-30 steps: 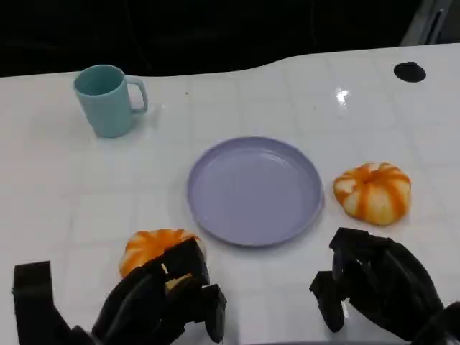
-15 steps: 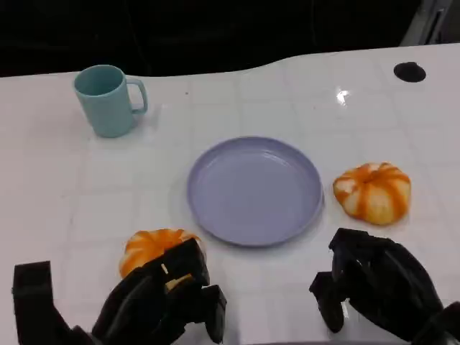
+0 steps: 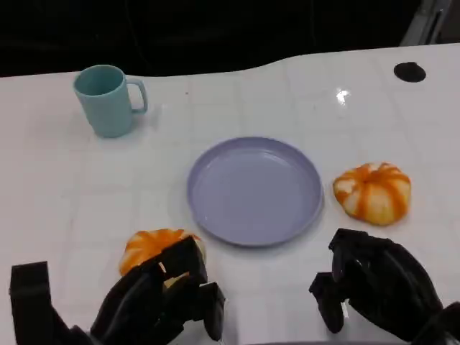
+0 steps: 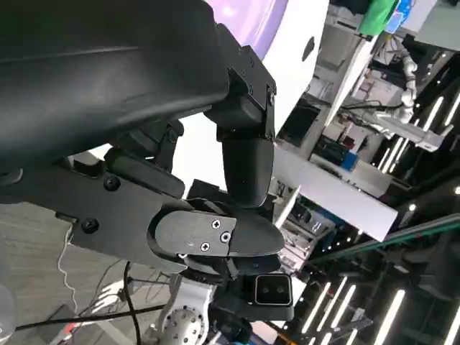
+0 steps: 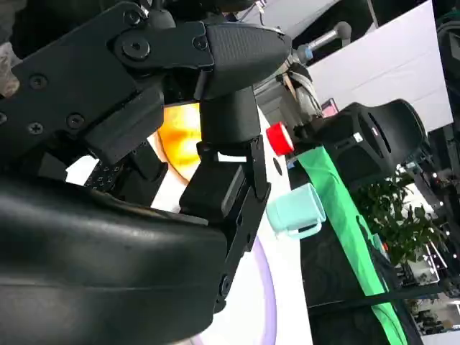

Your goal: Grasp the bread from the table and place it into the plate.

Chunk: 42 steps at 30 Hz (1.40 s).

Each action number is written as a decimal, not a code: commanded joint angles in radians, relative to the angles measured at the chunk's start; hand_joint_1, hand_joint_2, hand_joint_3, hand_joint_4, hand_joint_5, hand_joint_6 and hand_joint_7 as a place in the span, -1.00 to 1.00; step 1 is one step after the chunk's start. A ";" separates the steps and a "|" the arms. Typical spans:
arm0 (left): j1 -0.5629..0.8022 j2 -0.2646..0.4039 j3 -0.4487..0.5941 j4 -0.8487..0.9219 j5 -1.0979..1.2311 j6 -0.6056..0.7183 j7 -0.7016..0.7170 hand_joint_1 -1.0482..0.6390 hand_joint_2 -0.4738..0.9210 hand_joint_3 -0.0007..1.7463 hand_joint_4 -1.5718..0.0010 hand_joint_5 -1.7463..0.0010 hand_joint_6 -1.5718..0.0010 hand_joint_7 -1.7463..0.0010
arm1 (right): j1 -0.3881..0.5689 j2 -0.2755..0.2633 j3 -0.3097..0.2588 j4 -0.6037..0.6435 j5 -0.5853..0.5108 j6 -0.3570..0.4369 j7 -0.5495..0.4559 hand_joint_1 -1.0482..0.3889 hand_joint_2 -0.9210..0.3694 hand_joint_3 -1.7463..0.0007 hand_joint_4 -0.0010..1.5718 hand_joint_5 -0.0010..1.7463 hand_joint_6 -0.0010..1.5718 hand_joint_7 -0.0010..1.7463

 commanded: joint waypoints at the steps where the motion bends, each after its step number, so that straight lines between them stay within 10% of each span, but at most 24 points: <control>1: 0.000 0.007 0.013 -0.013 0.003 -0.041 -0.011 -0.53 1.00 -0.64 0.07 -1.00 0.42 -0.95 | 0.001 -0.015 -0.007 -0.007 0.009 -0.005 0.009 -0.90 -0.52 0.33 0.56 0.75 0.38 0.53; 17: 0.006 0.063 0.007 -0.094 0.171 -0.296 0.040 -0.65 1.00 -0.76 0.44 -0.91 0.44 -0.30 | 0.020 -0.007 0.004 -0.042 0.003 0.011 -0.015 -0.88 -0.43 0.20 0.58 0.76 0.36 0.57; 31: -0.013 0.288 0.017 -0.181 0.694 -0.638 0.262 -0.70 1.00 -0.82 0.57 -0.07 0.39 0.82 | 0.031 -0.009 0.012 -0.058 0.001 0.016 -0.021 -0.87 -0.43 0.19 0.57 0.75 0.36 0.57; 42: 0.034 0.399 0.001 -0.357 1.264 -0.636 0.584 -0.69 1.00 -0.91 0.42 0.44 0.44 0.99 | 0.033 -0.011 0.015 -0.061 0.001 0.010 -0.015 -0.86 -0.50 0.27 0.57 0.76 0.37 0.54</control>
